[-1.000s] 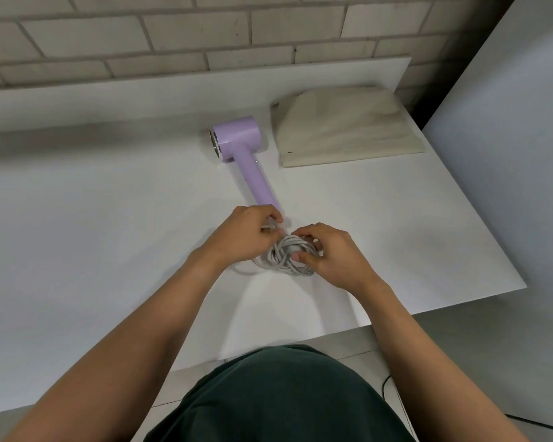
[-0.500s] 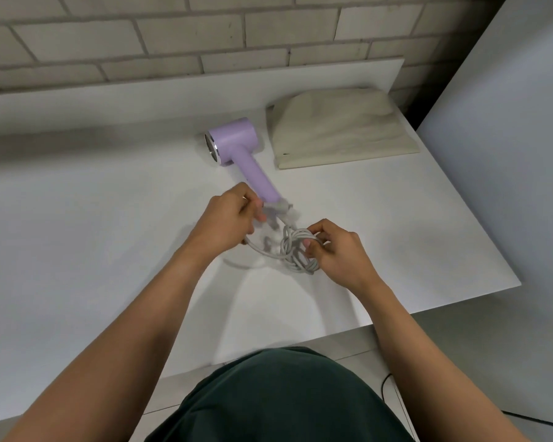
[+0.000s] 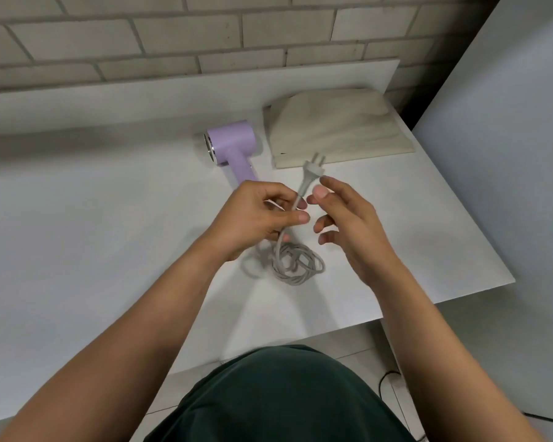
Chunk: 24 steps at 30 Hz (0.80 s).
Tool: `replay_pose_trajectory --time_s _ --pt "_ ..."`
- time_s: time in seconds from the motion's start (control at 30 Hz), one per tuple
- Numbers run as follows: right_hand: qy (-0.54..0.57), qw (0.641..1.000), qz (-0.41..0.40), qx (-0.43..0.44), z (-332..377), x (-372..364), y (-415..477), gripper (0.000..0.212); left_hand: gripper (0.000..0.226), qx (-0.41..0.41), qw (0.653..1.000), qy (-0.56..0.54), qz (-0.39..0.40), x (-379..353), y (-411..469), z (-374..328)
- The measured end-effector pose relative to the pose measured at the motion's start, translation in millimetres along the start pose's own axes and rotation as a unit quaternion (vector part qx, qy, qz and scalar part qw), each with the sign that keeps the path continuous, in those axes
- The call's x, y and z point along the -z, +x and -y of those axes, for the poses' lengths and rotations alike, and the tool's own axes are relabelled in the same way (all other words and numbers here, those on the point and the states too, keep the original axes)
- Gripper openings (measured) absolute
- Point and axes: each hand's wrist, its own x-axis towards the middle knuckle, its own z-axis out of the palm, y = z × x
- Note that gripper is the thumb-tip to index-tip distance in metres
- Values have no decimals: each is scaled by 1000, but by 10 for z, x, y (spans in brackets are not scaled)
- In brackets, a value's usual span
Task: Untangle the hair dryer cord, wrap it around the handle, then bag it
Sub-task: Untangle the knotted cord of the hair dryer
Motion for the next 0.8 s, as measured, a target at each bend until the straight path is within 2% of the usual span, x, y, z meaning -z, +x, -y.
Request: replay_pose_trajectory --time_s 0.1,0.2,0.37,0.47,0.6,0.7,0.8 --pt "-31 999 23 25 118 14 2 19 12 -45 997 67 13 -106 32 1" --pt "-65 996 11 68 103 30 -15 10 12 -57 996 62 20 -119 48 22" --pt "-70 995 -11 71 42 78 -70 8 15 6 997 1 73 -13 55 209" --pt "-96 990 -33 100 29 146 -67 7 18 28 992 95 76 58 93 347" --pt "-112 981 -26 156 39 163 -123 5 31 34 969 172 176 81 79 384" --pt "-76 977 -11 199 55 112 -183 5 20 -49 953 281 105 43 123 429" --pt "-67 973 15 221 63 98 -211 5 9 -83 963 256 9 -1 142 499"
